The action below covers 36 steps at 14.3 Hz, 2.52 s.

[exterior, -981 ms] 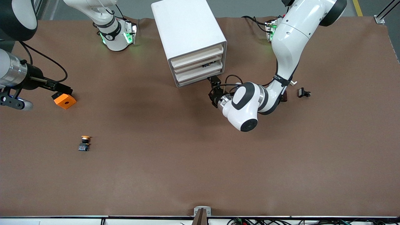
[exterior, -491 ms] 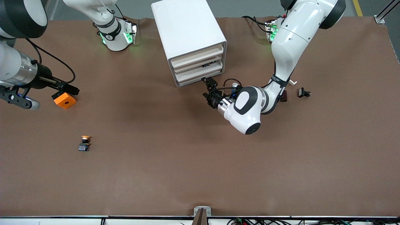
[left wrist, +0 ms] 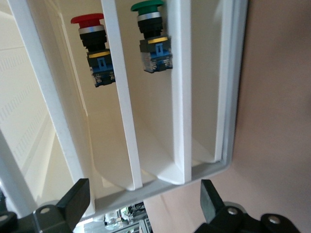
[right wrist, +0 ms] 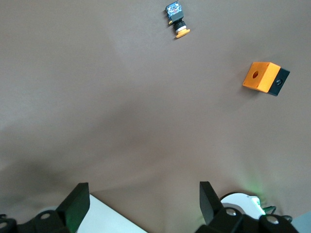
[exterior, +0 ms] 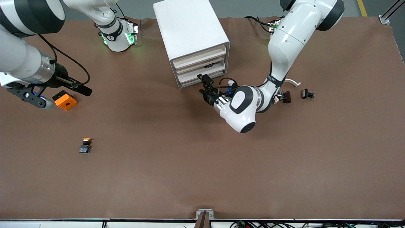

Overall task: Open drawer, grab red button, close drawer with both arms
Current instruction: 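Grasp the drawer handle of the white cabinet with the left gripper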

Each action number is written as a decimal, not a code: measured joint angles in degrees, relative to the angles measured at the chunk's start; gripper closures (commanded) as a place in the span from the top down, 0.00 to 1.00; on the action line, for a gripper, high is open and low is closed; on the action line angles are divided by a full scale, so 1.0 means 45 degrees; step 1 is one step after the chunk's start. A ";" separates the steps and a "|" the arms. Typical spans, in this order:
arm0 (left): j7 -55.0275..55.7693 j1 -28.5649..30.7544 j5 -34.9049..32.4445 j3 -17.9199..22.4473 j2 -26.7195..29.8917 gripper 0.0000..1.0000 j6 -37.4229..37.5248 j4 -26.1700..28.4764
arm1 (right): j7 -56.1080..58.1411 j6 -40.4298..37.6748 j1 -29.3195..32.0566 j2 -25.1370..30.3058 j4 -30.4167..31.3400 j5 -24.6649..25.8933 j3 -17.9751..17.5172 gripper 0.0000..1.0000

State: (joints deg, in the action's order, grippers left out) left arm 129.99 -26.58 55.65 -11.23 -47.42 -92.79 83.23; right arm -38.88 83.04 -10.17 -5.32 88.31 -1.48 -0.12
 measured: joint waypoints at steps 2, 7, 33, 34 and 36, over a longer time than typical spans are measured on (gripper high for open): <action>0.0125 -0.0115 0.0002 0.0000 -0.0141 1.00 0.0000 0.0000 | -0.0422 -0.0003 -0.0289 0.0000 -0.0082 0.0000 -0.0003 1.00; 0.0137 -0.0187 0.0569 -0.0020 -0.0541 0.78 0.0035 0.0000 | -0.1107 -0.0019 -0.0500 -0.0004 -0.0087 0.0000 -0.0003 1.00; 0.1231 -0.1131 0.0971 -0.0090 -0.1011 0.28 0.1153 -0.0024 | -0.2976 -0.0814 -0.1392 -0.0403 -0.0150 0.0009 0.0052 1.00; 0.1319 -0.1121 0.0911 -0.0050 -0.1010 0.22 0.1153 -0.0037 | -0.2977 -0.0814 -0.1397 -0.0403 -0.0160 0.0009 0.0052 1.00; 0.1631 -0.1089 0.0636 -0.0034 -0.1001 0.11 0.1223 -0.0095 | -0.2978 -0.0773 -0.1408 -0.0403 -0.0162 0.0005 0.0050 1.00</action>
State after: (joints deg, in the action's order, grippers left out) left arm 137.33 -31.48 58.51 -11.38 -51.92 -87.29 82.81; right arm -52.28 79.56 -16.51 -7.13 87.58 -1.46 0.10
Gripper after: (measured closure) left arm 0.722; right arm 0.000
